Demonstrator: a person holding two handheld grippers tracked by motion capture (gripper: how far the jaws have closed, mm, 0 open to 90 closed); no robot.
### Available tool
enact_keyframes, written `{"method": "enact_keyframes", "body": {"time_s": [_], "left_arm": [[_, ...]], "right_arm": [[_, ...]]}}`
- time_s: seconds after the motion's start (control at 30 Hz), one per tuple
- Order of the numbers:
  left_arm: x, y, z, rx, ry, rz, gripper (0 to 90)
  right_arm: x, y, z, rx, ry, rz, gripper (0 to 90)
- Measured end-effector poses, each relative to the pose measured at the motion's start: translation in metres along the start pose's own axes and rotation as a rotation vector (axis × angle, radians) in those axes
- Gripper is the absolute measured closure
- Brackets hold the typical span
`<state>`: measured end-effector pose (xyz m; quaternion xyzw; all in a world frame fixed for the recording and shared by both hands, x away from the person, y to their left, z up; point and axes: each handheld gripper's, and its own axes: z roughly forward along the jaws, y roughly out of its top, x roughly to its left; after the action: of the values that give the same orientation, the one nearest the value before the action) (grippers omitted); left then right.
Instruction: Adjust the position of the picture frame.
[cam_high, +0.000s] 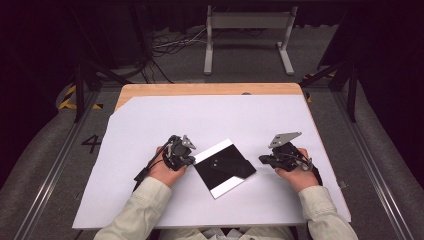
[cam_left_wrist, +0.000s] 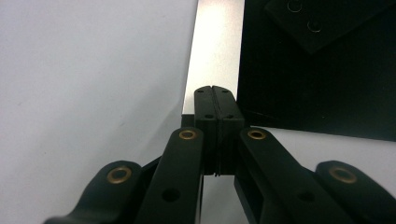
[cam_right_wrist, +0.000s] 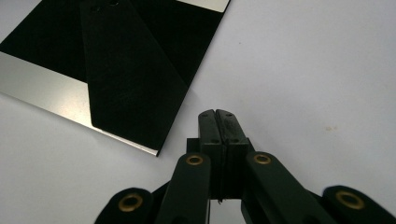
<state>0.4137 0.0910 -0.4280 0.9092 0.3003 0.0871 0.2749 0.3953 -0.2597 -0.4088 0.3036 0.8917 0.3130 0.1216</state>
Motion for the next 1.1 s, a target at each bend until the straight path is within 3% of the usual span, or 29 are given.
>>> {"method": "enact_keyframes", "body": {"time_s": [0.23,0.5,0.63,0.77,1.1], "left_arm": [[0.009,-0.009,-0.014,-0.047,-0.044,-0.029,89.9],[0.013,-0.018,-0.025,-0.062,-0.072,-0.046,89.3],[0.014,-0.019,-0.025,-0.058,-0.077,-0.046,88.2],[0.016,-0.02,-0.026,-0.055,-0.074,-0.062,87.9],[0.023,-0.027,-0.03,-0.057,-0.061,-0.09,87.6]], "right_arm": [[0.004,0.001,0.004,0.033,0.018,-0.022,90.0],[0.015,0.003,0.02,0.093,0.049,-0.068,90.0],[0.02,0.005,0.022,0.115,0.025,-0.086,90.0],[0.026,0.007,0.023,0.128,0.077,-0.104,90.0],[0.046,0.013,0.026,0.154,0.141,-0.167,89.9]]}}
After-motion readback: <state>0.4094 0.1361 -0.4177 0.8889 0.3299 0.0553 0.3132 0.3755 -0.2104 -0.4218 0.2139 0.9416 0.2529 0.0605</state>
